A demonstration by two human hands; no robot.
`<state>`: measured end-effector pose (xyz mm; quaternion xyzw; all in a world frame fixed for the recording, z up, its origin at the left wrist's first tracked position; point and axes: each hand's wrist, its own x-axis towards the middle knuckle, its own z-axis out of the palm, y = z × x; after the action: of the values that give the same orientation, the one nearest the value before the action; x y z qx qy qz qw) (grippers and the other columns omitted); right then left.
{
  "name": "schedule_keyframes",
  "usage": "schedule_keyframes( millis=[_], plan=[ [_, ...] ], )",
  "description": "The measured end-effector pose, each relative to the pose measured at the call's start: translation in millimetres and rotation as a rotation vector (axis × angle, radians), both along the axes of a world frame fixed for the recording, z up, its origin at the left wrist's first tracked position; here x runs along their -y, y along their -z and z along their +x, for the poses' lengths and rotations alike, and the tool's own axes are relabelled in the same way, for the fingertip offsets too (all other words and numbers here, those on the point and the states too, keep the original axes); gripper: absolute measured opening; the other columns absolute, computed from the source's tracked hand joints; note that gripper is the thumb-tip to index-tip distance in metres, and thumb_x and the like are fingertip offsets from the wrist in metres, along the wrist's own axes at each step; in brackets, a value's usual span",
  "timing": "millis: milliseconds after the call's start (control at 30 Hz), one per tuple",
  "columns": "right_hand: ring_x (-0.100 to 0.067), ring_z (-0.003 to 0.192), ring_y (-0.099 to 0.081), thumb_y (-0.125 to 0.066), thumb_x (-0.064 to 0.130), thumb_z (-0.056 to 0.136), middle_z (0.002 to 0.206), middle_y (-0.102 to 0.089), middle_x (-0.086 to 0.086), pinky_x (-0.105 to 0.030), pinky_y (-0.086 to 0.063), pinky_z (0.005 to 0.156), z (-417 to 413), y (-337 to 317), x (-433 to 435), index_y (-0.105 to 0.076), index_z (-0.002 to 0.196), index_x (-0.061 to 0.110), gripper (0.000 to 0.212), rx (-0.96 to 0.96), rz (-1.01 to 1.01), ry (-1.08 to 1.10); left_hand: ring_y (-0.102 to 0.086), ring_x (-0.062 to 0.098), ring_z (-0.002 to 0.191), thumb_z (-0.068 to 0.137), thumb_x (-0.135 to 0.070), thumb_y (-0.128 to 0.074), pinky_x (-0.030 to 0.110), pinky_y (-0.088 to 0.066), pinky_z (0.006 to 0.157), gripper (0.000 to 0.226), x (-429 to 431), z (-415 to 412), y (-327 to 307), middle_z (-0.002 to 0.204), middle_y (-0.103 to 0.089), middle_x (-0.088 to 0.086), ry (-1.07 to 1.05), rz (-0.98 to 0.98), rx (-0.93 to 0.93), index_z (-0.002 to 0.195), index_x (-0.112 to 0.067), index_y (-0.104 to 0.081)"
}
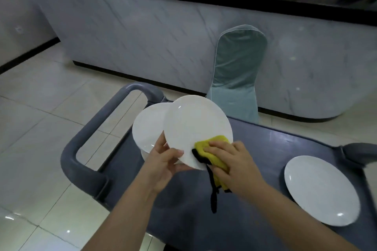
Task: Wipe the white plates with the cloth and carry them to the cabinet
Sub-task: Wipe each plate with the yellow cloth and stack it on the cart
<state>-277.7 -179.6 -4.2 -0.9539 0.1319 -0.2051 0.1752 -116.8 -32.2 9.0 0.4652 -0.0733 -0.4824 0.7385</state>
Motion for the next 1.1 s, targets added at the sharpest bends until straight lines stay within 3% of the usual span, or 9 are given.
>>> schedule_keyframes(
  millis=[167, 233, 367, 500, 600, 700, 833, 967, 1100],
  plan=[
    [-0.035, 0.094, -0.048, -0.067, 0.033, 0.089, 0.134, -0.057, 0.004, -0.040, -0.039, 0.088, 7, -15, 58, -0.065, 0.126, 0.024, 0.038, 0.067, -0.018, 0.460, -0.068, 0.030, 0.099, 0.070, 0.010, -0.062, 0.058, -0.056, 0.073, 0.064, 25, -26, 2, 0.115, -0.069, 0.005, 0.184, -0.006, 0.082, 0.116, -0.034, -0.068],
    [-0.030, 0.100, -0.047, -0.062, 0.036, 0.091, 0.139, -0.053, 0.007, -0.036, -0.034, 0.091, 30, -25, 43, -0.060, 0.131, 0.027, 0.041, 0.128, 0.000, 0.383, -0.065, 0.035, 0.106, 0.070, 0.007, -0.063, 0.065, -0.053, 0.078, 0.067, 34, -29, 0, 0.120, -0.066, 0.010, 0.219, -0.033, 0.108, 0.123, -0.033, -0.064],
    [-0.026, 0.093, -0.046, -0.056, 0.034, 0.087, 0.138, -0.054, 0.007, -0.035, -0.038, 0.086, -17, 3, 9, -0.061, 0.128, 0.027, 0.042, 0.081, -0.078, 0.106, -0.068, 0.032, 0.096, 0.070, 0.010, -0.062, 0.053, -0.057, 0.070, 0.066, 43, -21, 7, 0.116, -0.067, 0.013, 0.236, -0.072, 0.089, 0.123, -0.029, -0.063],
    [-0.038, 0.086, -0.055, -0.071, 0.022, 0.083, 0.130, -0.062, -0.003, -0.043, -0.044, 0.082, -66, 8, 50, -0.069, 0.119, 0.017, 0.036, 0.058, -0.161, 0.360, -0.068, 0.029, 0.101, 0.072, 0.015, -0.059, 0.050, -0.056, 0.070, 0.067, 45, -25, 22, 0.122, -0.066, 0.009, 0.294, -0.023, 0.061, 0.124, -0.028, -0.063],
    [-0.040, 0.095, -0.050, -0.071, 0.026, 0.086, 0.136, -0.057, 0.000, -0.043, -0.040, 0.091, -20, -12, 70, -0.065, 0.126, 0.021, 0.042, 0.107, -0.084, 0.610, -0.064, 0.034, 0.107, 0.068, 0.010, -0.062, 0.057, -0.054, 0.076, 0.066, 53, -35, 24, 0.124, -0.064, 0.013, 0.387, -0.039, 0.056, 0.123, -0.026, -0.064],
    [-0.030, 0.100, -0.046, -0.057, 0.036, 0.087, 0.140, -0.052, 0.007, -0.038, -0.034, 0.094, 17, -12, 36, -0.059, 0.132, 0.029, 0.045, 0.145, -0.069, 0.380, -0.062, 0.040, 0.109, 0.070, 0.009, -0.062, 0.061, -0.053, 0.081, 0.064, 59, -28, 21, 0.124, -0.062, 0.019, 0.393, -0.087, 0.048, 0.127, -0.022, -0.061],
    [-0.031, 0.091, -0.053, -0.057, 0.030, 0.086, 0.137, -0.055, 0.004, -0.039, -0.042, 0.086, -43, 20, 10, -0.064, 0.127, 0.025, 0.042, 0.022, -0.144, 0.174, -0.066, 0.032, 0.104, 0.068, 0.010, -0.062, 0.048, -0.056, 0.072, 0.067, 57, -5, 23, 0.122, -0.065, 0.014, 0.375, -0.068, 0.067, 0.125, -0.026, -0.062],
    [-0.038, 0.078, -0.057, -0.057, 0.031, 0.086, 0.122, -0.065, -0.006, -0.042, -0.047, 0.077, -65, 1, 59, -0.071, 0.116, 0.017, 0.036, 0.045, -0.301, 0.421, -0.064, 0.030, 0.109, 0.067, 0.008, -0.059, 0.051, -0.055, 0.076, 0.063, 55, -8, 27, 0.124, -0.065, 0.008, 0.424, -0.050, 0.021, 0.119, -0.026, -0.065],
    [-0.034, 0.096, -0.051, -0.056, 0.042, 0.088, 0.134, -0.057, 0.005, -0.046, -0.041, 0.089, 6, -26, 63, -0.063, 0.127, 0.027, 0.042, 0.143, -0.179, 0.557, -0.060, 0.038, 0.114, 0.070, 0.011, -0.057, 0.057, -0.053, 0.081, 0.065, 68, -14, 18, 0.126, -0.063, 0.014, 0.493, -0.092, 0.022, 0.125, -0.023, -0.061]
  ],
)
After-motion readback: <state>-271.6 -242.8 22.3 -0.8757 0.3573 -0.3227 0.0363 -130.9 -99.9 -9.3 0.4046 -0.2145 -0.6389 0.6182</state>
